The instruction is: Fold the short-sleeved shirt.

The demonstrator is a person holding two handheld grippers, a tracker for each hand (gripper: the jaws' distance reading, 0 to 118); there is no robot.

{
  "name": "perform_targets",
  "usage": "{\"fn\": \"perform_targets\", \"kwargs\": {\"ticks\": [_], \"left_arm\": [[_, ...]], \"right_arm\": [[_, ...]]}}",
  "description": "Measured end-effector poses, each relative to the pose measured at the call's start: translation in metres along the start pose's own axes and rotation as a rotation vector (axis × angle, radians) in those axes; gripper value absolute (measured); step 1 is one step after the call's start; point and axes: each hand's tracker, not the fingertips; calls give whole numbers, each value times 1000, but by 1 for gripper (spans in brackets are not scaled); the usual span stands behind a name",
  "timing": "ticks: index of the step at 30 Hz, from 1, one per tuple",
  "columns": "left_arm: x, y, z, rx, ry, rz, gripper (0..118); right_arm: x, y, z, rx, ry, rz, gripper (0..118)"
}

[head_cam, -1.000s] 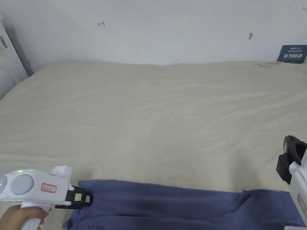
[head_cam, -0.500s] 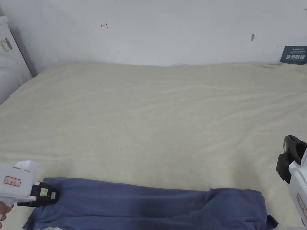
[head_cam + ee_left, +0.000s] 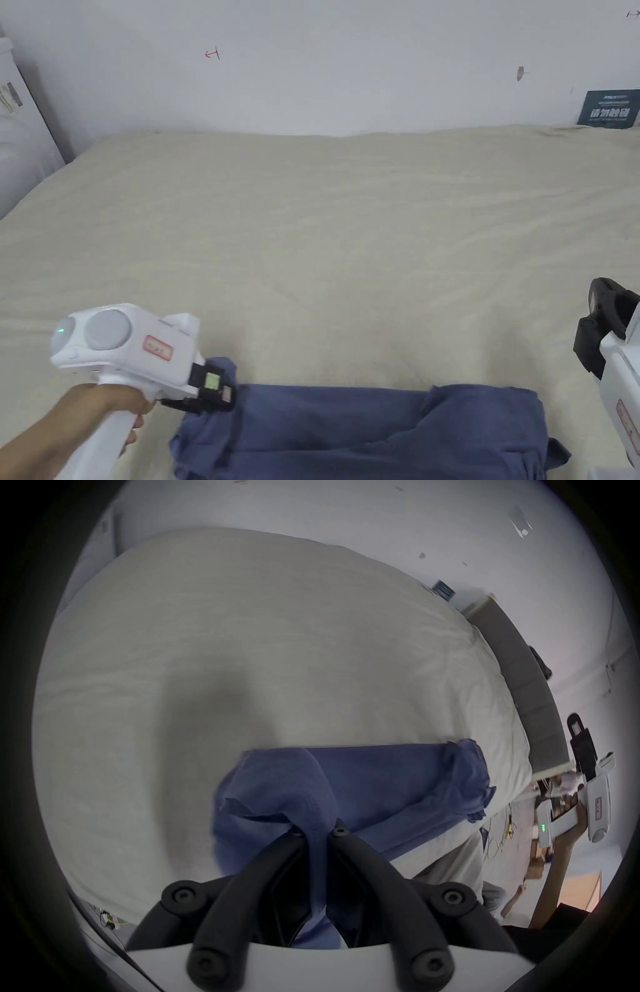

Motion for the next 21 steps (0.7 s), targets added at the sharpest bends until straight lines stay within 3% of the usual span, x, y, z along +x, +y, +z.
{"fn": "perform_targets", "kwargs": {"ticks": [9, 18, 21], "left_arm": [[65, 10, -77, -66, -114, -64, 2], [91, 7, -127, -101, -77, -65, 2], [89, 3, -129, -94, -80, -49, 14]], "right_arm": [[13, -1, 8, 1, -24, 8, 1], [22, -5, 12, -8, -40, 8, 1], [23, -7, 12, -14, -43, 11, 1]]}}
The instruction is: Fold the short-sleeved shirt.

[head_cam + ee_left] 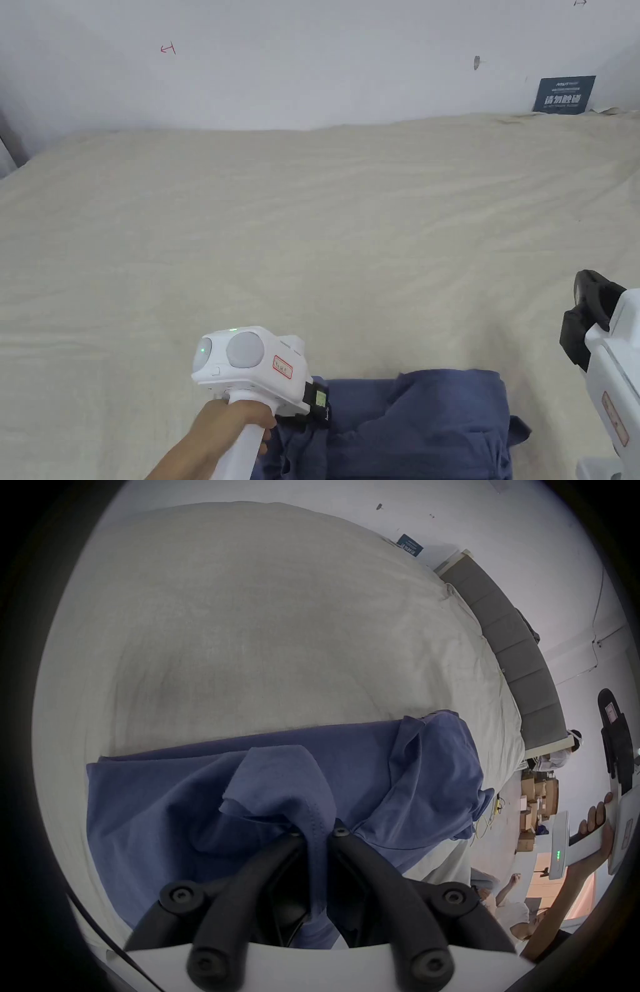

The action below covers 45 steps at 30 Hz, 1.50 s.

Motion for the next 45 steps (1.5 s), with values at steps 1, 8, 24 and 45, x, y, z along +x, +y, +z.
{"fn": "perform_targets", "kwargs": {"ticks": [1, 8, 24, 45], "left_arm": [[-1, 0, 1, 2, -12, 3, 22], [13, -6, 22, 68, -74, -40, 118], [-25, -55, 112, 525, 234, -82, 79], [-12, -85, 8, 429, 254, -126, 0]], "right_arm": [[0, 0, 0, -3, 0, 0, 1], [-5, -1, -3, -10, 11, -10, 1], [-14, 8, -4, 14, 34, -12, 1], [-4, -1, -1, -16, 21, -24, 1]]}}
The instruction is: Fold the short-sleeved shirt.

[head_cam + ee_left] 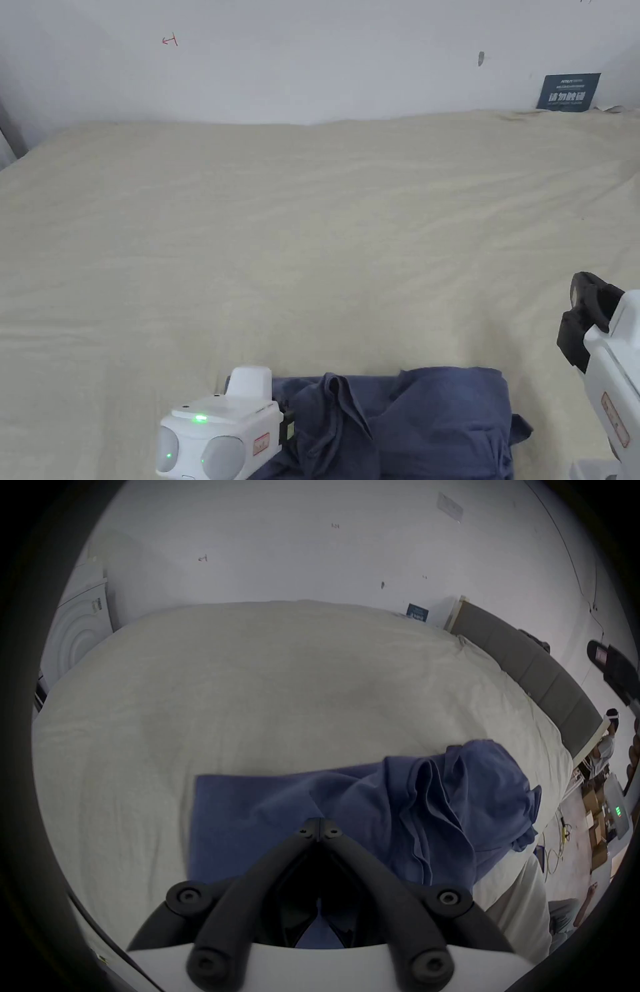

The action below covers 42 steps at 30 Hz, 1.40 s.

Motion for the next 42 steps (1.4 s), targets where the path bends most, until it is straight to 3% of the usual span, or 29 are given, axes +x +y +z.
{"fn": "perform_targets", "kwargs": {"ticks": [5, 14, 30, 42], "left_arm": [[20, -12, -16, -35, -9, -16, 0], [58, -23, -26, -25, 21, -169, 0], [75, -21, -17, 8, -110, -156, 0], [38, 16, 32, 117, -117, -65, 0]], "right_arm": [[5, -1, 1, -6, -13, 8, 1], [6, -3, 1, -15, -19, 0, 1], [2, -3, 1, -17, -9, 6, 1], [2, 7, 3, 4, -11, 10, 1]]}}
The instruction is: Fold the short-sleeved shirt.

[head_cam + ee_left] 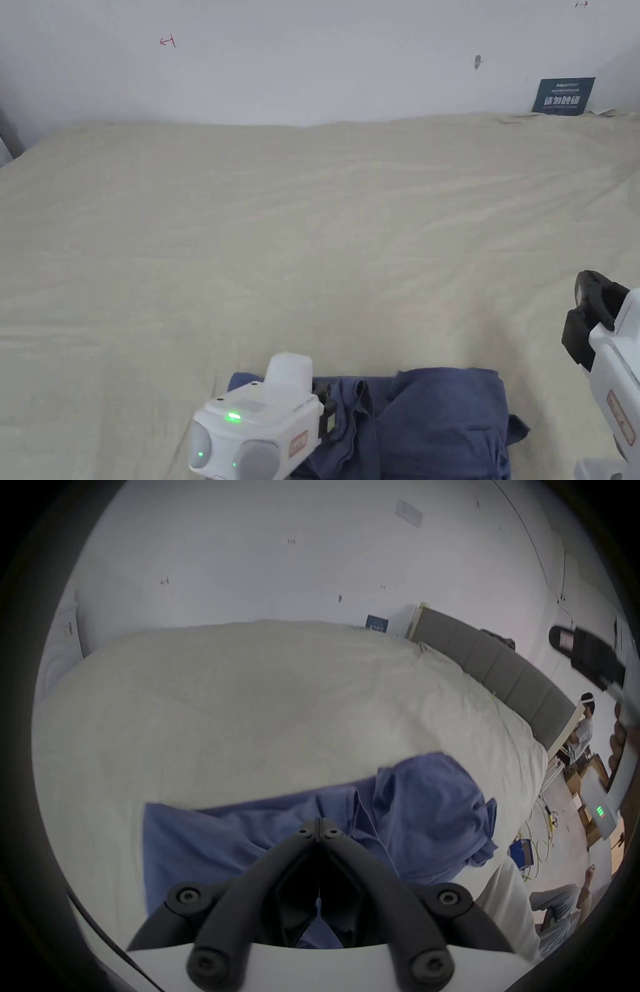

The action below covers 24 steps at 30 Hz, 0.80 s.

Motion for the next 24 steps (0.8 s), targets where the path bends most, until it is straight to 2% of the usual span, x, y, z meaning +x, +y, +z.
{"fn": "perform_targets", "kwargs": {"ticks": [5, 10, 13, 15, 16, 18, 19, 20, 22, 23, 24], "left_arm": [[-36, 24, 30, 25, -18, 19, 0], [-89, 32, 45, -16, -133, 185, 0], [-117, 29, 47, -40, -165, 230, 0], [-132, 25, 46, -68, -193, 238, 4], [-139, 22, 44, -98, -193, 255, 9], [-153, 15, 39, -139, -216, 295, 27], [-160, 10, 34, -153, -234, 326, 39], [-166, 6, 29, -182, -242, 355, 61], [-173, 0, 19, -241, -234, 377, 88], [-174, -4, 16, -244, -227, 384, 98], [-177, -7, 12, -252, -218, 391, 100]], "right_arm": [[-2, 2, 0, 7, 4, 3, 1], [-4, 1, -1, 4, 9, 1, 1], [-5, 0, -2, -2, 14, 7, 1], [-6, -1, -2, -6, 16, 7, 1], [-7, -1, -2, -9, 16, 8, 1], [-8, -2, -3, -12, 17, 11, 1], [-8, -3, -3, -15, 18, 12, 1], [-9, -3, -4, -18, 19, 12, 1], [-10, -5, -5, -23, 21, 12, 1], [-10, -5, -5, -25, 22, 12, 1], [-11, -6, -6, -27, 23, 13, 1]]}}
